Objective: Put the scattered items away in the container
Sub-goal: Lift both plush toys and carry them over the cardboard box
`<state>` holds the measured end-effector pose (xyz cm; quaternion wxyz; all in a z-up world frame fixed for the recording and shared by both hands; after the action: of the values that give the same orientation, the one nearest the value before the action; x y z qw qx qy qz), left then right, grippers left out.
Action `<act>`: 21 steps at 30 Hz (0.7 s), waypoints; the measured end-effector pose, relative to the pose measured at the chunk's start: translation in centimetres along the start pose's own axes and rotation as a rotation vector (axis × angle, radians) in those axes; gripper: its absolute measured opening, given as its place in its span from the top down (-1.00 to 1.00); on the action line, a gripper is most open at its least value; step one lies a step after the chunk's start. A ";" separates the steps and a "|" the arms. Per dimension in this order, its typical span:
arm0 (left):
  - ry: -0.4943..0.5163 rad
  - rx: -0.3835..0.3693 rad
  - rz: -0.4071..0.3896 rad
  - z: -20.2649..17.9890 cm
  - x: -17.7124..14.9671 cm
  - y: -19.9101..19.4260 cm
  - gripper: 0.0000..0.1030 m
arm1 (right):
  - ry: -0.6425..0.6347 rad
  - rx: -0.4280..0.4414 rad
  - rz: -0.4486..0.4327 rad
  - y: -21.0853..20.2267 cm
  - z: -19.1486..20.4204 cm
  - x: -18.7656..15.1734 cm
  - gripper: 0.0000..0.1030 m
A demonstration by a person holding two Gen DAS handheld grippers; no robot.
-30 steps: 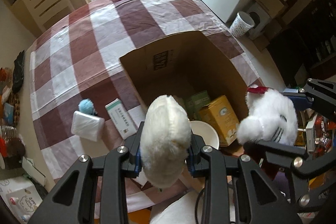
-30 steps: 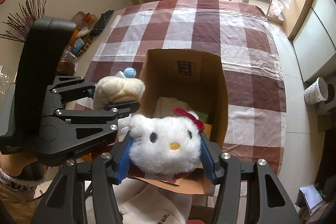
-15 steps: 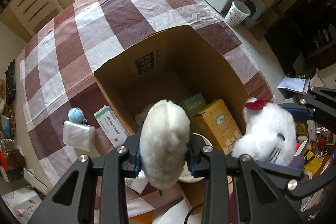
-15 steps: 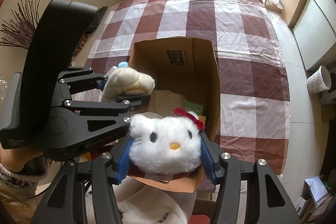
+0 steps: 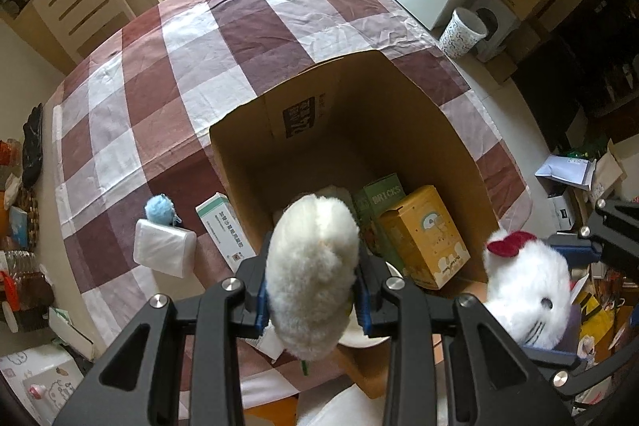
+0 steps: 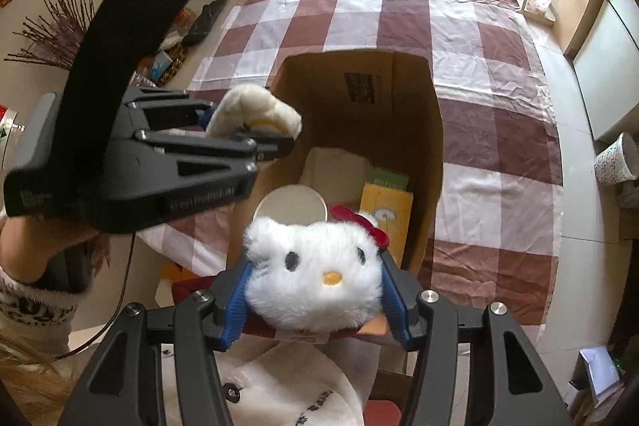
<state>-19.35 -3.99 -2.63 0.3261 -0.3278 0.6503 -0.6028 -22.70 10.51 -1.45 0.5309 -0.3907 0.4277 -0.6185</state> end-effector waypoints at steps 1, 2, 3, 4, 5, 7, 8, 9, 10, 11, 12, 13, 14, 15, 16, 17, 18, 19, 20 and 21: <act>-0.004 -0.006 0.000 -0.2 -0.1 0.0 0.36 | -0.001 -0.003 0.002 0.0 -0.1 -0.2 -0.11; -0.008 -0.014 0.000 -0.3 -0.2 0.1 0.36 | -0.007 -0.008 0.003 0.1 -0.3 -0.4 -0.11; -0.013 -0.023 0.000 -0.5 -0.2 0.2 0.36 | -0.019 -0.017 0.002 0.1 -0.4 -0.5 -0.12; -0.017 -0.030 0.001 -0.7 -0.2 0.3 0.36 | -0.026 -0.023 0.004 0.2 -0.6 -0.6 -0.12; -0.022 -0.037 0.001 -0.8 -0.1 0.5 0.35 | -0.039 -0.031 0.007 0.3 -0.7 -0.5 -0.12; -0.034 -0.045 0.007 -0.9 0.2 0.9 0.35 | -0.055 -0.045 0.009 0.5 -0.8 -0.4 -0.12; -0.039 -0.046 0.009 -1.0 0.4 1.1 0.36 | -0.067 -0.052 0.011 0.7 -0.9 -0.2 -0.12; -0.042 -0.044 0.011 -1.0 0.6 1.2 0.36 | -0.072 -0.056 0.013 0.8 -0.9 -0.2 -0.12; -0.042 -0.040 0.012 -1.1 0.9 1.3 0.36 | -0.079 -0.062 0.016 1.0 -1.0 0.0 -0.12; -0.042 -0.039 0.013 -1.1 1.0 1.4 0.35 | -0.085 -0.061 0.019 1.2 -1.0 0.0 -0.11; -0.041 -0.040 0.015 -1.2 1.1 1.4 0.36 | -0.088 -0.059 0.022 1.3 -1.1 0.1 -0.12; -0.039 -0.039 0.017 -1.3 1.3 1.4 0.36 | -0.092 -0.059 0.022 1.4 -1.1 0.2 -0.12; -0.037 -0.036 0.019 -1.4 1.3 1.4 0.36 | -0.099 -0.060 0.023 1.4 -1.1 0.4 -0.12; -0.036 -0.034 0.020 -1.4 1.4 1.4 0.36 | -0.105 -0.064 0.022 1.5 -1.1 0.6 -0.12; -0.037 -0.034 0.022 -1.4 1.4 1.4 0.35 | -0.112 -0.070 0.022 1.5 -1.2 0.8 -0.12; -0.038 -0.035 0.023 -1.3 1.4 1.4 0.35 | -0.121 -0.075 0.023 1.5 -1.2 1.1 -0.12; -0.041 -0.037 0.024 -1.2 1.3 1.4 0.35 | -0.128 -0.078 0.024 1.5 -1.3 1.4 -0.12; -0.043 -0.038 0.025 -1.1 1.3 1.4 0.35 | -0.135 -0.083 0.025 1.5 -1.4 1.7 -0.12; -0.045 -0.040 0.025 -1.1 1.3 1.4 0.35 | -0.146 -0.088 0.027 1.5 -1.5 2.0 -0.12; -0.046 -0.041 0.025 -1.0 1.2 1.4 0.35 | -0.167 -0.100 0.029 1.4 -1.6 2.5 -0.12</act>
<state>-20.93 -4.35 -4.01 0.3417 -0.3400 0.6590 -0.5774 -24.11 8.07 -3.27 0.5534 -0.4605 0.4178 -0.5541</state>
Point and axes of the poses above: each gripper's, at about its wrist camera, not at the fingertips, and y roughly the way its jaws point, z to its left, x to its top, the point moved 6 cm from there along y, roughly the way its jaws point, and after that the axes turned 12 degrees about z, right-handed, at the moved point
